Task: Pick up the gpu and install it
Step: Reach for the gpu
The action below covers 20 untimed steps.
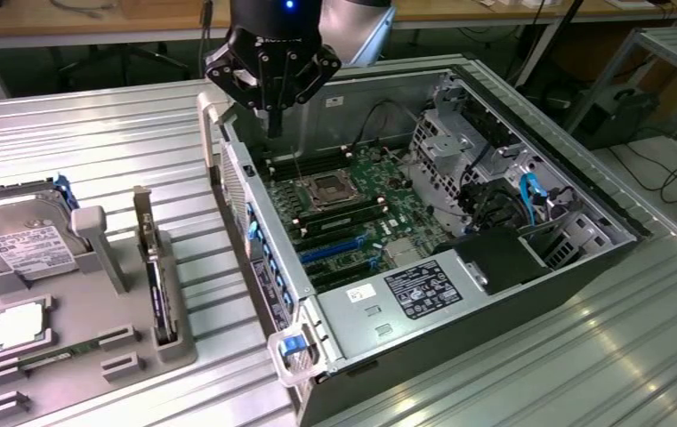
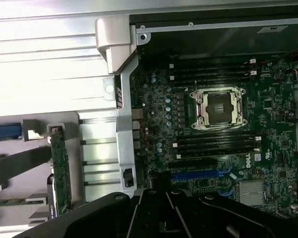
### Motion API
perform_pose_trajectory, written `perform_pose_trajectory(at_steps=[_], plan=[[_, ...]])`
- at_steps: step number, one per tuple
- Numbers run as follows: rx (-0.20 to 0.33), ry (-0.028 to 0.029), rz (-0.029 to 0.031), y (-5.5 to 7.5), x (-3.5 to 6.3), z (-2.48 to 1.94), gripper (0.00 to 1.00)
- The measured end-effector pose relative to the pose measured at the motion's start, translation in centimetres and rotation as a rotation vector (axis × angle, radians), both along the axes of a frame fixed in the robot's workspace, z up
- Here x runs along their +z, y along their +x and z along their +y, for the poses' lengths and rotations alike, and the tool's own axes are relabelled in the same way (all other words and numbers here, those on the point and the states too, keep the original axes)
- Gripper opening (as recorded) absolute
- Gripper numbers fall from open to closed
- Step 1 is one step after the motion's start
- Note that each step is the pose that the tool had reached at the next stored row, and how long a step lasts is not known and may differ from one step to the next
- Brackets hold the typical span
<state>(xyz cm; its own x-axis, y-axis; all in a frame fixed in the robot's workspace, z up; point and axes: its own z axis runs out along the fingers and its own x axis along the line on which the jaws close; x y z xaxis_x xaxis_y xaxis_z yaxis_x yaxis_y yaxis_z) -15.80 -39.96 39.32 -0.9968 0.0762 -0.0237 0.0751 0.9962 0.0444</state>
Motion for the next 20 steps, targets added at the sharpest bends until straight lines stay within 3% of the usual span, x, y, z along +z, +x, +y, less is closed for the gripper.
perform_pose_trajectory(at_steps=[20], plan=[[0.0,-0.0001,0.0011,-1.5,-0.03,-0.01,0.11]])
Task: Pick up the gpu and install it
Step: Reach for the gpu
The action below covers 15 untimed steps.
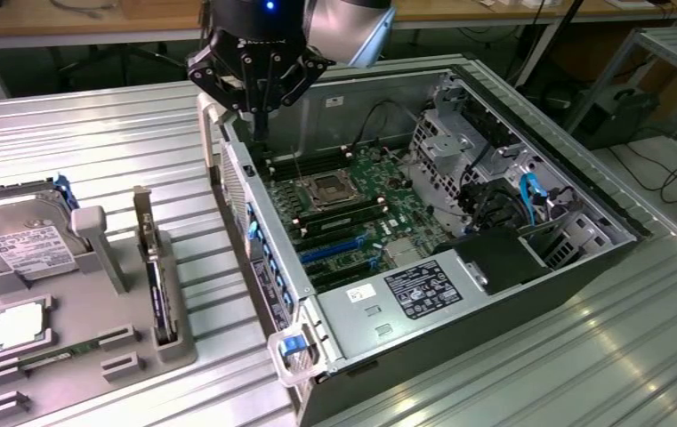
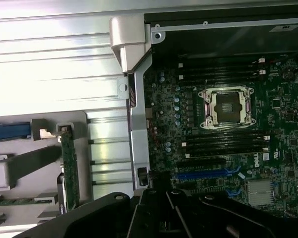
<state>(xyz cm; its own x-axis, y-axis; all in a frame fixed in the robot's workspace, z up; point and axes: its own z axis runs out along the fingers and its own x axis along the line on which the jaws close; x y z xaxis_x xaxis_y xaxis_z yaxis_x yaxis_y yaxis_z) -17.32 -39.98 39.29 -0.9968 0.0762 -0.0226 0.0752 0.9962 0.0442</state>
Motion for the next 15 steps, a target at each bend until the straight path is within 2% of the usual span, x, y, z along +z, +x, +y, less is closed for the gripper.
perform_pose_trajectory(at_steps=[15], plan=[[0.0,0.0001,-0.0001,-1.4,-0.02,-0.04,0.11]])
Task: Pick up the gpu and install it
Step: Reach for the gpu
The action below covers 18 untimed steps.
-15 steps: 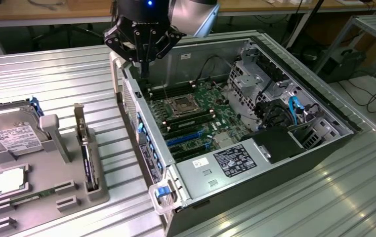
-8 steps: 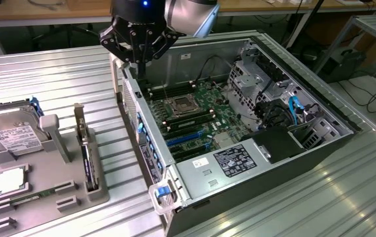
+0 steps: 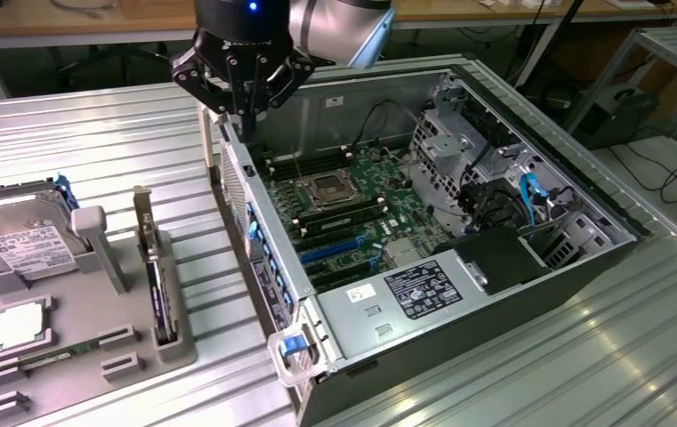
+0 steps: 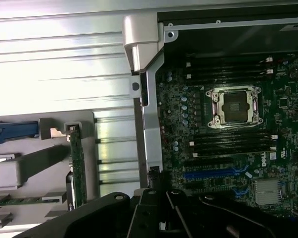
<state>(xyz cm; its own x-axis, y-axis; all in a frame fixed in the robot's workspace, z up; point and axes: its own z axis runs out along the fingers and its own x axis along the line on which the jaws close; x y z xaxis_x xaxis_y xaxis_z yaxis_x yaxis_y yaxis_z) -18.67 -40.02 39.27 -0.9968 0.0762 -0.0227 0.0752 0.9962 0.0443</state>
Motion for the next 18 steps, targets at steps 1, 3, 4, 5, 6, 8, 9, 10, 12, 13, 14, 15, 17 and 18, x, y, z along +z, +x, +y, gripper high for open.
perform_pose_trajectory(at_steps=[1,3,4,5,6,8,9,10,12,13,14,15,17,18], plan=[[0.0,0.0,0.0,-0.1,0.0,0.0,0.11],[0.0,-0.0001,0.0001,-0.3,0.0,-0.01,0.11],[0.0,0.0,0.0,-0.4,0.0,-0.02,0.11],[0.0,0.0,0.0001,-0.5,0.0,-0.02,0.11],[0.0,0.0,0.0,-0.5,0.0,-0.03,0.11],[0.0,0.0,0.0,-0.9,0.0,-0.04,0.11],[0.0,0.0,0.0001,-1.1,0.0,-0.05,0.11],[0.0,0.0,0.0,-1.2,-0.01,-0.05,0.11],[0.0,-0.0001,0.0001,-1.3,0.0,-0.06,0.11],[0.0,-0.0001,0.0001,-1.4,0.0,-0.07,0.11],[0.0,-0.0001,0.0001,-1.5,-0.01,-0.07,0.11],[0.0,0.0,0.0,-1.6,-0.01,-0.08,0.11],[0.0,-0.0001,0.0001,-1.8,-0.01,-0.08,0.11],[0.0,0.0,0.0,-1.9,-0.01,-0.09,0.11]])
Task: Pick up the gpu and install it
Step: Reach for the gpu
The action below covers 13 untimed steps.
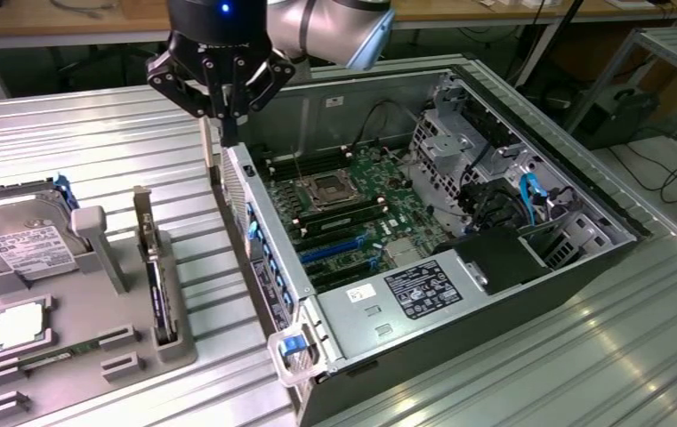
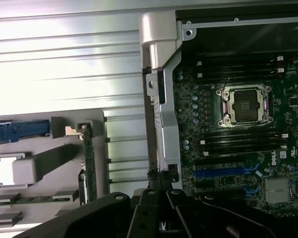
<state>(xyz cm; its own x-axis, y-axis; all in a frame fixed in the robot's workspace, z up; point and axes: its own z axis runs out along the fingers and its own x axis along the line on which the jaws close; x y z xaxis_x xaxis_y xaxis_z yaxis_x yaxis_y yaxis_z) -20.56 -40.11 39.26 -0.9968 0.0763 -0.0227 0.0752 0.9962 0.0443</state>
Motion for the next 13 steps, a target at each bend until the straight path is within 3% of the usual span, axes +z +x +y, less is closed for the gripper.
perform_pose_trajectory(at_steps=[13], plan=[[0.0,-0.0001,0.0,-1.4,-0.01,-0.09,0.11]])
